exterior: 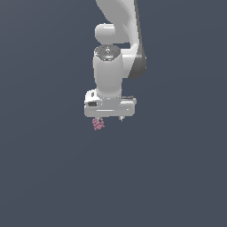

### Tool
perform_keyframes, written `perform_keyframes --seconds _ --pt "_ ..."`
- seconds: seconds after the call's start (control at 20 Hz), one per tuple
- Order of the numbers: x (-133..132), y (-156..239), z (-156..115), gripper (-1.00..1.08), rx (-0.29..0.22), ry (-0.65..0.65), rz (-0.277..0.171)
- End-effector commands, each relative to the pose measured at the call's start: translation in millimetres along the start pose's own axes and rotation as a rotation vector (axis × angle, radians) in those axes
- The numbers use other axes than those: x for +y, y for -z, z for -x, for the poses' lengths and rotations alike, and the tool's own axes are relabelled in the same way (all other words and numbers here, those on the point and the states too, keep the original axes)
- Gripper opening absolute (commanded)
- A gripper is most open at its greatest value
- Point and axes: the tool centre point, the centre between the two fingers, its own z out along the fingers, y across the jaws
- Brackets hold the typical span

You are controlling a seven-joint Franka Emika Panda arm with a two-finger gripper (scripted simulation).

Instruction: Pick up the object and move it to a goal position.

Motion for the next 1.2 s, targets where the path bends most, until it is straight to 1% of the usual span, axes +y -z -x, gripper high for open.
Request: perform_keyframes --seconds 0.0,0.25,0.7,1.15 --pt "6 -7 5 1.00 -0.004 0.024 0.000" --pt "22 -27 21 1.00 -0.015 0.093 0.000" --pt "54 -67 60 1.00 -0.039 0.246 -0.006" --pt "70 -88 86 1.00 -0.051 0.334 -0.012"
